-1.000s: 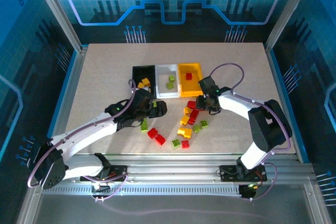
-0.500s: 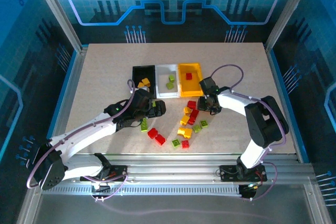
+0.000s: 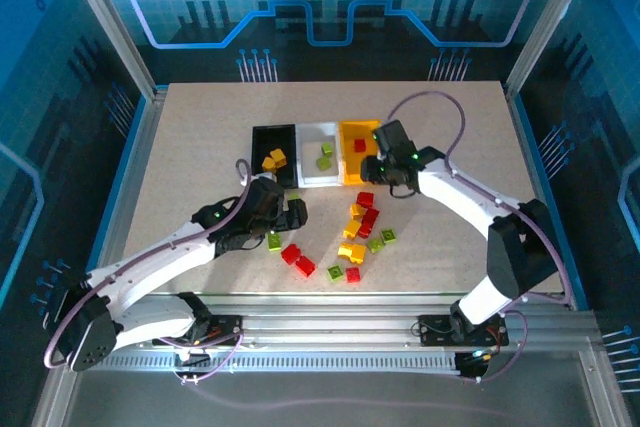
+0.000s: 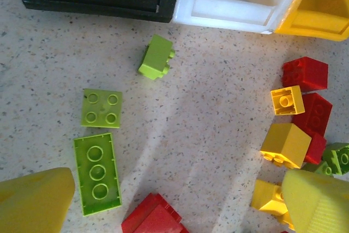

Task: Sort the legos into containers by color

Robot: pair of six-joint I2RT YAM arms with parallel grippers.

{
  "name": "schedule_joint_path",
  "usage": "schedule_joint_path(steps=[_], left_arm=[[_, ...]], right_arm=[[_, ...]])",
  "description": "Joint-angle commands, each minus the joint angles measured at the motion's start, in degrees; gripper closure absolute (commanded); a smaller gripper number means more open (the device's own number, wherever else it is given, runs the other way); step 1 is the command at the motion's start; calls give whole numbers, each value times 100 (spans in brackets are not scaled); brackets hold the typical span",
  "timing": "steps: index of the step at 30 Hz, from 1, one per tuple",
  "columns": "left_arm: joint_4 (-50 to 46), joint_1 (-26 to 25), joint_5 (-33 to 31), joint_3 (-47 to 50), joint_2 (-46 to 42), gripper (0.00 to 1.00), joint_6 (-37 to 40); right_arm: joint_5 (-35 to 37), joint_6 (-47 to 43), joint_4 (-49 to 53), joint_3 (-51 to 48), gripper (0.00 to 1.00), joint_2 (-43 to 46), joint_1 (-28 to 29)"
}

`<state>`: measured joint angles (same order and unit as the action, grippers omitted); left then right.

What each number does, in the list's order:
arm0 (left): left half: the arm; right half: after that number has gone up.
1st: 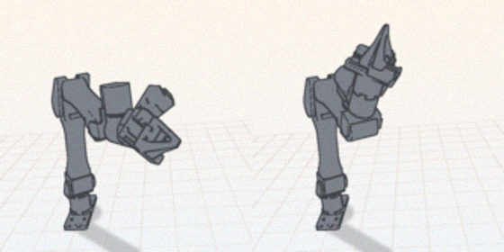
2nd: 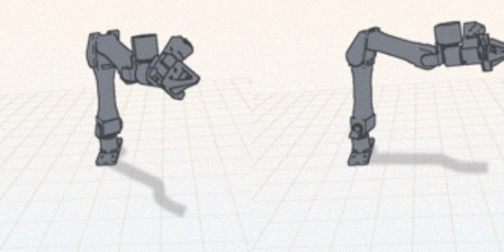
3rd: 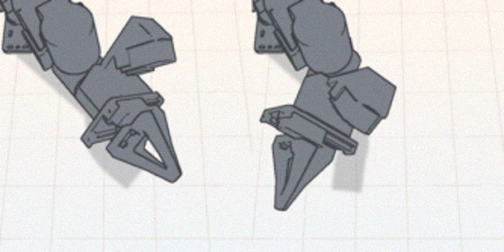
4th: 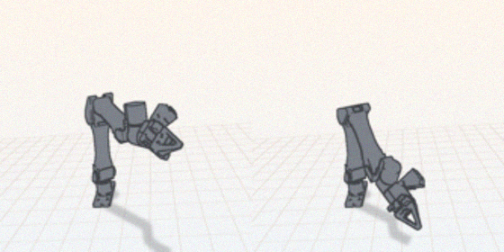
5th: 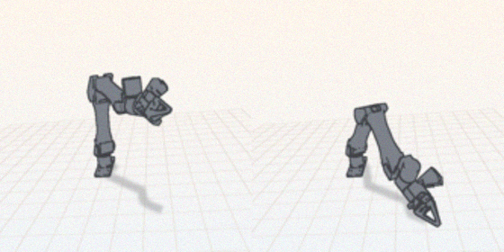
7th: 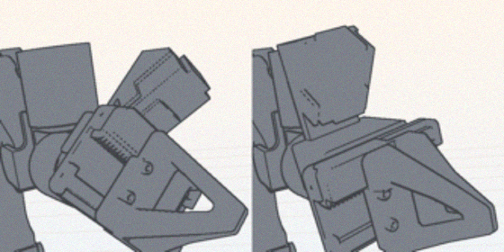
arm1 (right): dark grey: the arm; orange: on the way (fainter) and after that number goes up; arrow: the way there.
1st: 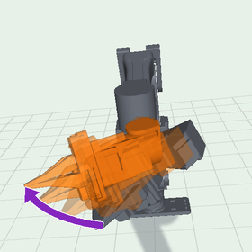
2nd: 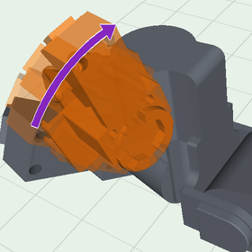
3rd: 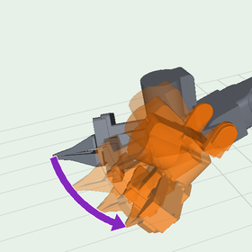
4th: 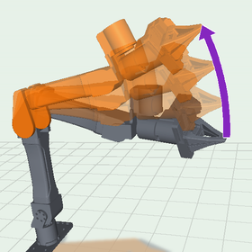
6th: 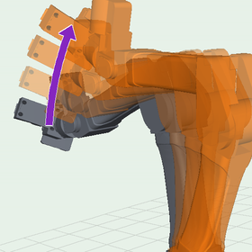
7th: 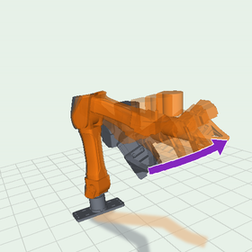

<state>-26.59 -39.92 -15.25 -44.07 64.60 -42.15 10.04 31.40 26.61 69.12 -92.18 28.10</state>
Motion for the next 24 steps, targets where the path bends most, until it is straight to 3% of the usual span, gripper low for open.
schedule_joint_path(steps=[1,8,12,16,24], left_arm=[[-256,25,-138,149,-273,1,-157],[-369,27,-42,330,-551,1,-211],[-365,28,86,339,-529,1,-154],[-404,22,227,330,-445,1,-92],[-701,-88,828,-90,585,7,42]], right_arm=[[138,-90,188,602,62,-686,-7],[602,106,442,1823,61,-1999,-197],[599,89,756,2381,53,-2418,-225],[474,112,737,2453,29,-2357,-209],[385,155,478,1708,24,-1514,-67]])
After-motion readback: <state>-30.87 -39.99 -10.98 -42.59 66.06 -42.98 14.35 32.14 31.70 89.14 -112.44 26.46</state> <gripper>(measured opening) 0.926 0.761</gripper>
